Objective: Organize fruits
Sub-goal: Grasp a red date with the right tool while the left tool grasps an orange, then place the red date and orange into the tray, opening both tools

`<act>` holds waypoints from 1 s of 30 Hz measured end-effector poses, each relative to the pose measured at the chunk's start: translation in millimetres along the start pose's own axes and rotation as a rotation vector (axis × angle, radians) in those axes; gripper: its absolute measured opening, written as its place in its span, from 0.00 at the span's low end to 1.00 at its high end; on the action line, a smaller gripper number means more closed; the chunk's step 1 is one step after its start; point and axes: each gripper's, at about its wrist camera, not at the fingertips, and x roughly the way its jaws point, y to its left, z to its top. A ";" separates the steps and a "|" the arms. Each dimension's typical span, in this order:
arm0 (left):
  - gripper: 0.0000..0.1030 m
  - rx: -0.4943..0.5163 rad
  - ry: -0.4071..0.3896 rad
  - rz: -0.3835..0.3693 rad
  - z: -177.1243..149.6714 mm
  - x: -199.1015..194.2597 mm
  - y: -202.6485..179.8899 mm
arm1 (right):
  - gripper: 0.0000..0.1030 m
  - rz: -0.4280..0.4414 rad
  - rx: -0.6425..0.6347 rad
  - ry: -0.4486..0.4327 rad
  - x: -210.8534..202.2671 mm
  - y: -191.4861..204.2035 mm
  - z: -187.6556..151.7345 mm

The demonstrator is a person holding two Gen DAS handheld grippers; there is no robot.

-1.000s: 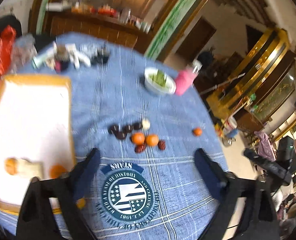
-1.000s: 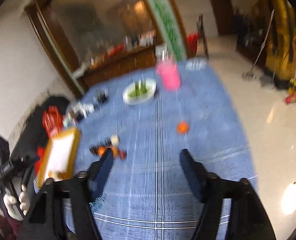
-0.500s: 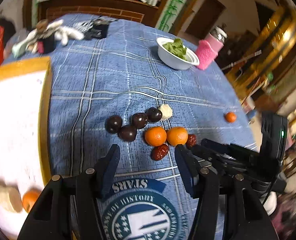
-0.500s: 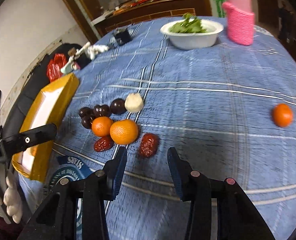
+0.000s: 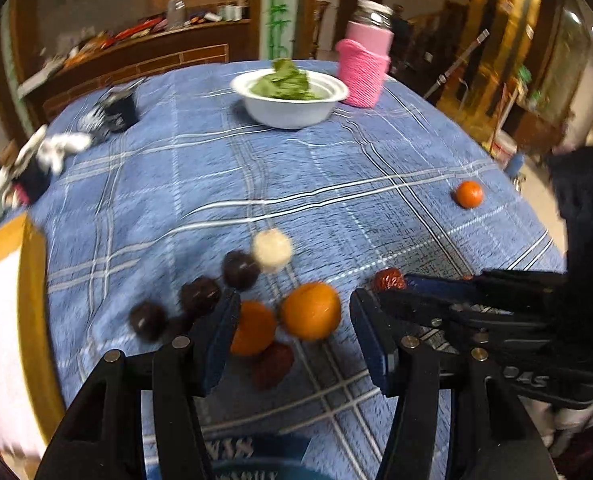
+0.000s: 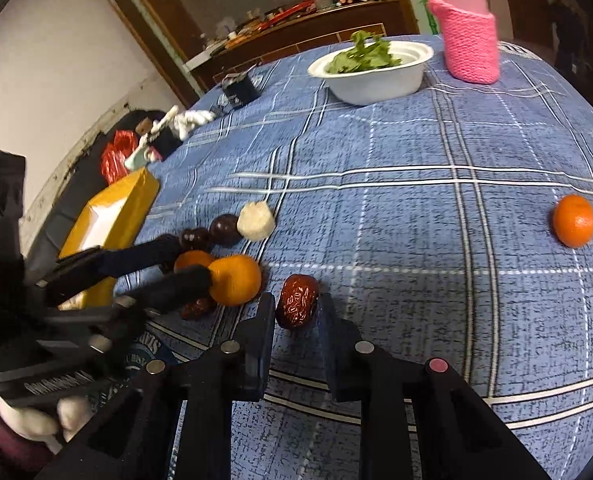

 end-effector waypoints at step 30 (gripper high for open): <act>0.25 -0.413 -0.148 -0.020 -44.6 -109.3 124.9 | 0.22 0.000 0.031 -0.092 -15.0 5.4 -0.8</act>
